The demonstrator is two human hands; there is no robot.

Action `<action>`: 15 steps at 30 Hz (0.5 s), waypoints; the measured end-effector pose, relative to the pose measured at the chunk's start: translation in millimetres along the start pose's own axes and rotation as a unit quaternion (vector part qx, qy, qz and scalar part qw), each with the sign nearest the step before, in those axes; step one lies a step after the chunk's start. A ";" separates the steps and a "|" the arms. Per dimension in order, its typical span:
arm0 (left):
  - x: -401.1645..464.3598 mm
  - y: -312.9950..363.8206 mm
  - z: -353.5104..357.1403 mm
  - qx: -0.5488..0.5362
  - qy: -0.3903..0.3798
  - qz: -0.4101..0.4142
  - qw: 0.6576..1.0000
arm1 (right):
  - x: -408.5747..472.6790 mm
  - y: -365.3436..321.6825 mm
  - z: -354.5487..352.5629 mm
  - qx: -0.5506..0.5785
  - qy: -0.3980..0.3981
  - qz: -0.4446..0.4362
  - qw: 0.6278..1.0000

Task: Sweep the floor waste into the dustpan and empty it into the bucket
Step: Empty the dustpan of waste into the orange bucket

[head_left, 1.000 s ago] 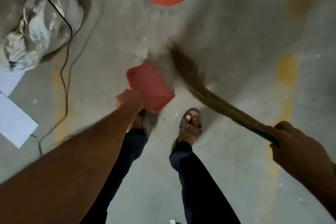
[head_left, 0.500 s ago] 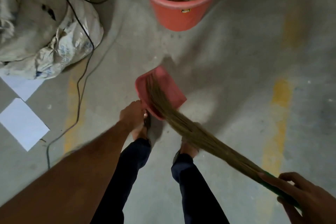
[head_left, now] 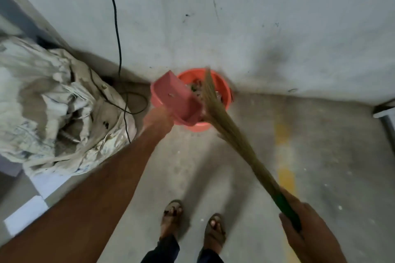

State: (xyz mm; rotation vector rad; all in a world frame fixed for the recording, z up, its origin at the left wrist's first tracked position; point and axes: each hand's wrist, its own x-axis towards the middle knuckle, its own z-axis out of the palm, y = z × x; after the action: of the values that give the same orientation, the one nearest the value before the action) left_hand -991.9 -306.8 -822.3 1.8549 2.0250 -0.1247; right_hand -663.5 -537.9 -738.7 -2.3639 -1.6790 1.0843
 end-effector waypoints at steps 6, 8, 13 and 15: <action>-6.5 43.6 -79.9 0.110 0.016 0.006 0.994 | -15.5 -57.6 -2.4 0.005 0.031 0.059 0.998; -18.1 43.9 -93.3 0.037 0.007 -0.001 0.999 | -32.3 -76.2 -10.0 0.007 0.041 0.064 0.997; -20.5 39.0 -110.6 -0.083 -0.004 0.026 0.996 | -76.2 -85.2 -9.9 0.021 0.063 0.072 0.995; -23.1 39.2 -123.2 -0.092 -0.027 0.009 0.995 | -91.5 -88.1 -6.5 0.026 0.069 0.077 0.994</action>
State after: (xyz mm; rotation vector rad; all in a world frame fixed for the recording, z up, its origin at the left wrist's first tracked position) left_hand -980.0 -284.0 -693.5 1.7362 1.9144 0.0148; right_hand -746.6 -576.6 -650.6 -2.5048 -1.4272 0.9477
